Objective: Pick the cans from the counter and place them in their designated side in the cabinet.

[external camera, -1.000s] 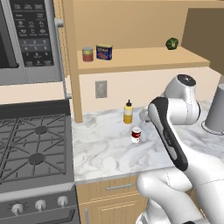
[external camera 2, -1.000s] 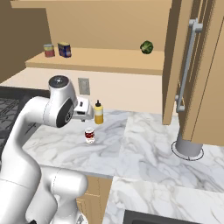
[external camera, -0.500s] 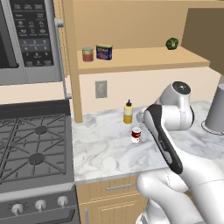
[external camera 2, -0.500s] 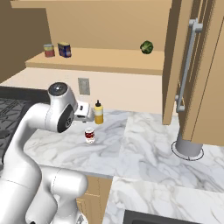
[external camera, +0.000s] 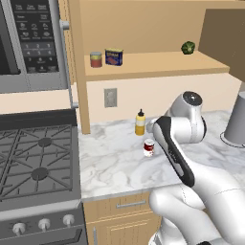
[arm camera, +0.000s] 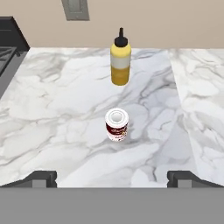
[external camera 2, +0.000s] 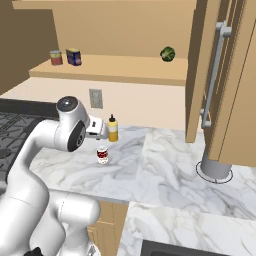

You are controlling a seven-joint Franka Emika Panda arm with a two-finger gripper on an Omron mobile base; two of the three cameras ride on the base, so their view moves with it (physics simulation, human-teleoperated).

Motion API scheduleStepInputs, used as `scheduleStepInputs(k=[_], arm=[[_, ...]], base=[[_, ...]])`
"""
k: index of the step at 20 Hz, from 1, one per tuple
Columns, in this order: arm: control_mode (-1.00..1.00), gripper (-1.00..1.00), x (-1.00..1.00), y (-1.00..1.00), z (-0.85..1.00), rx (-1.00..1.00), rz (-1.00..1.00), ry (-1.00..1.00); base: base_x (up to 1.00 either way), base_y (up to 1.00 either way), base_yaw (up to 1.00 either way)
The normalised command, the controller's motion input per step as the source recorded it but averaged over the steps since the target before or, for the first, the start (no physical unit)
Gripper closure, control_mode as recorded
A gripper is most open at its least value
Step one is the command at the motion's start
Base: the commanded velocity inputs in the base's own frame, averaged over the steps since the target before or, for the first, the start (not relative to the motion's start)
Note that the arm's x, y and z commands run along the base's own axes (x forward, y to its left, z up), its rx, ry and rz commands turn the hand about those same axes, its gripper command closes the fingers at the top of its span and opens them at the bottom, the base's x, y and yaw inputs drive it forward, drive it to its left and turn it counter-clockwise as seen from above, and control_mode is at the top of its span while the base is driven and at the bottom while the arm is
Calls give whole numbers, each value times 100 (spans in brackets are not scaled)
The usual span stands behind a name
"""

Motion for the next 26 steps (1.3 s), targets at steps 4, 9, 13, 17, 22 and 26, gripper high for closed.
scheduleStepInputs(k=[4,9,13,17,22,26], arm=[[-100,-100,12,0,-4,0,-2,5],[-100,-100,15,0,-10,0,-2,7],[-100,-100,17,0,-14,0,-2,6],[-100,-100,20,0,-19,0,-1,3],[-100,-100,22,0,-19,0,-1,0],[-100,-100,21,0,-19,0,-1,0]], base=[[0,0,0],[0,0,0],[0,0,0],[0,0,0],[0,0,0],[0,0,0]])
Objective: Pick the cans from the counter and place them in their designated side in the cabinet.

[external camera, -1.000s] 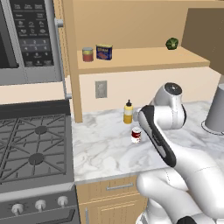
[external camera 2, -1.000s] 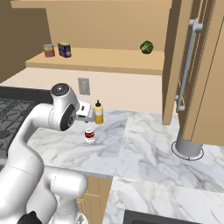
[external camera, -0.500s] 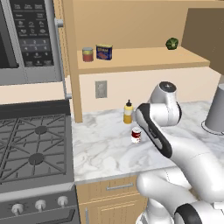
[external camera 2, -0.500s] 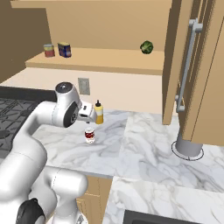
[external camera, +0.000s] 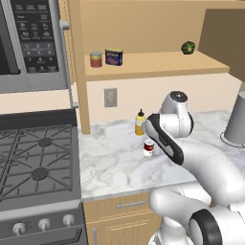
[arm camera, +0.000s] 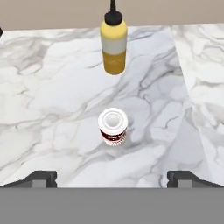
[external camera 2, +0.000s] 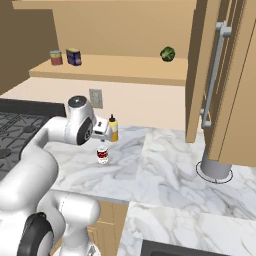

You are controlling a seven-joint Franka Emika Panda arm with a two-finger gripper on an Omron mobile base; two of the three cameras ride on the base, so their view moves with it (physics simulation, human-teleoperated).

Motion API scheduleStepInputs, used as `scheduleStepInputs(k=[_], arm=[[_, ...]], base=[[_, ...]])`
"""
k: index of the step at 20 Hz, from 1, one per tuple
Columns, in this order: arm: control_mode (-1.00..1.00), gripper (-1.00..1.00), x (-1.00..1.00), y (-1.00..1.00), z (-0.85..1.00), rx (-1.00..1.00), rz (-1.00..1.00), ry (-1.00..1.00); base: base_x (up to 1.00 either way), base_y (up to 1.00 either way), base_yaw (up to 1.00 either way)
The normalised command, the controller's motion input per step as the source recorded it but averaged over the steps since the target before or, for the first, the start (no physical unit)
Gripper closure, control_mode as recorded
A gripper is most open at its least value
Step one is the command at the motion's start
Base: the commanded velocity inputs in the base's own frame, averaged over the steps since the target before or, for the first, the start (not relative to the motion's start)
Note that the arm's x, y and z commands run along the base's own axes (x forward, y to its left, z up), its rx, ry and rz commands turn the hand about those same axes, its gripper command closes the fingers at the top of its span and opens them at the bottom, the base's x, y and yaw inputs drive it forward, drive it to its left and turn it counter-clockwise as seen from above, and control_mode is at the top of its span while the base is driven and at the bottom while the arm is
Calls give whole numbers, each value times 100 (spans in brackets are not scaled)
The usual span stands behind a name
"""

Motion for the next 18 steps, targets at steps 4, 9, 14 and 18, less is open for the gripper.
scheduleStepInputs(k=[4,9,14,18], arm=[[-100,-100,16,0,-21,1,-2,0],[-100,-100,6,0,-24,1,-2,2],[-100,-100,5,0,-24,2,-2,4],[-100,-100,5,0,-24,2,-1,4]], base=[[0,0,0],[0,0,0],[0,0,0],[0,0,0]])
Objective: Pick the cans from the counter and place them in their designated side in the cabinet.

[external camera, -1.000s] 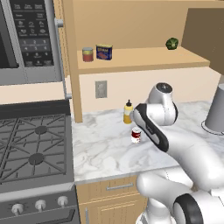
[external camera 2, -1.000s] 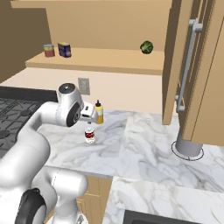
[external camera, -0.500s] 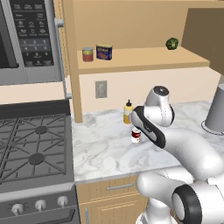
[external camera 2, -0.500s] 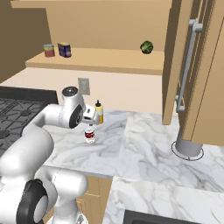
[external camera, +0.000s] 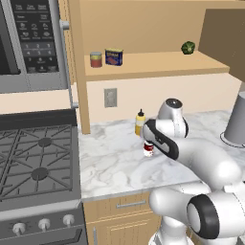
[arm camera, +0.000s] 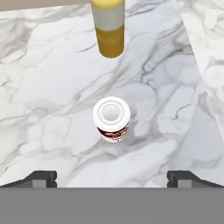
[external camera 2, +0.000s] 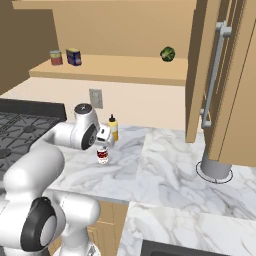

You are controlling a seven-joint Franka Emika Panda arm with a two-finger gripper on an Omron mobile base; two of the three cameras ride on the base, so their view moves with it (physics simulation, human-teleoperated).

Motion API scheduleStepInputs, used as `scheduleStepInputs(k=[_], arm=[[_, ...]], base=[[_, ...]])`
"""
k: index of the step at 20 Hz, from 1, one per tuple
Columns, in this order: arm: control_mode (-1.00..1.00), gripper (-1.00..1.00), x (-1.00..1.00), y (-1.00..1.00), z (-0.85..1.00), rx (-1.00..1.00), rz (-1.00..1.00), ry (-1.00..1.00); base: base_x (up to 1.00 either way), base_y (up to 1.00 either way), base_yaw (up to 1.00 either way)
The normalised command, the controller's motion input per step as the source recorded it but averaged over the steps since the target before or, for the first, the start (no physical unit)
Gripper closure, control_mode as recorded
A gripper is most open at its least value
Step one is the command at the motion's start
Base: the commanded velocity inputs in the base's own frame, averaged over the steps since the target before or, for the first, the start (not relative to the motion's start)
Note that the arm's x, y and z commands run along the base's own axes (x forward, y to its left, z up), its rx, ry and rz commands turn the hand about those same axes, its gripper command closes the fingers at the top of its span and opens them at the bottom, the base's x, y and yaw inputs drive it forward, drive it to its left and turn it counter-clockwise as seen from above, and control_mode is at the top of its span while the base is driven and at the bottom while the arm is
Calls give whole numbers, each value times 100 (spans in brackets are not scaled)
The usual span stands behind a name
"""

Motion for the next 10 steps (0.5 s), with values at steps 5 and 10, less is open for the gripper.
scheduleStepInputs(k=[5,10], arm=[[-100,-100,5,0,-23,2,-1,4],[-100,-100,10,0,-21,1,-1,3]], base=[[0,0,0],[0,0,0]])
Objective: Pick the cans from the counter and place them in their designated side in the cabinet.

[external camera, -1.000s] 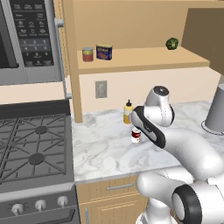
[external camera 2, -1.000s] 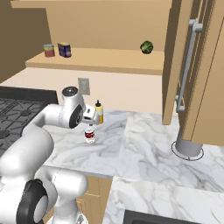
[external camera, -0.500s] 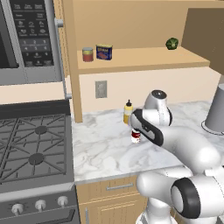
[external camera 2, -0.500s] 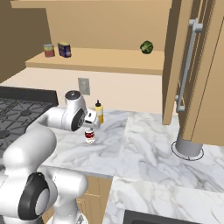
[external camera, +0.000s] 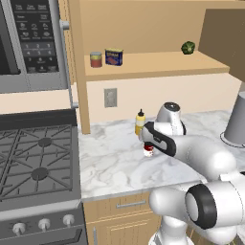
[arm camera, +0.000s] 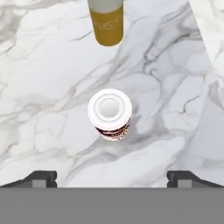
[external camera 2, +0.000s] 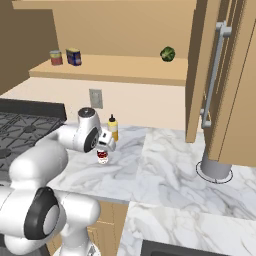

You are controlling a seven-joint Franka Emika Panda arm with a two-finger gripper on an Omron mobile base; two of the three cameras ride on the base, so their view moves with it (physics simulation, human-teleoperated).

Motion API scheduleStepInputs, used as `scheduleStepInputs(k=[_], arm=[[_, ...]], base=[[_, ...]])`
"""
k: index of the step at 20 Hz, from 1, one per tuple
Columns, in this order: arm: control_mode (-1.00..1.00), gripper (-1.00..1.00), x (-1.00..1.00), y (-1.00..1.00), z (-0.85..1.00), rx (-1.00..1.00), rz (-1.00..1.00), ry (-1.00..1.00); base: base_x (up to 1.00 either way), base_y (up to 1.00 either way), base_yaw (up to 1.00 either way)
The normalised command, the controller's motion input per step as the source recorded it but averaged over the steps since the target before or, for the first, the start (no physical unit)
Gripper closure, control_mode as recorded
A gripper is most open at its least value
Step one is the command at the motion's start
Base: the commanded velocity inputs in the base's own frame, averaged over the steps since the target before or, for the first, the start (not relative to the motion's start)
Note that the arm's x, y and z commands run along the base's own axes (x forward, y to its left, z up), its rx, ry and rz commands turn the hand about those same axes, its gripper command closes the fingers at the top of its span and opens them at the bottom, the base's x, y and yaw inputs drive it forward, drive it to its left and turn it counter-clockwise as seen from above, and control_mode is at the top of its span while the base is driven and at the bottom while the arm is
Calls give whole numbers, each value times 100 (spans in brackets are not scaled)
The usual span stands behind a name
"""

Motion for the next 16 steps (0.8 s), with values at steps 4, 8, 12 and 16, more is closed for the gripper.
scheduleStepInputs(k=[4,8,12,16], arm=[[-100,-100,13,0,-23,1,-1,3],[-100,-100,13,0,-23,0,-1,3],[-100,-100,15,0,-19,0,-1,1],[-100,-100,18,0,-12,0,-1,0]], base=[[0,0,0],[0,0,0],[0,0,0],[0,0,0]])
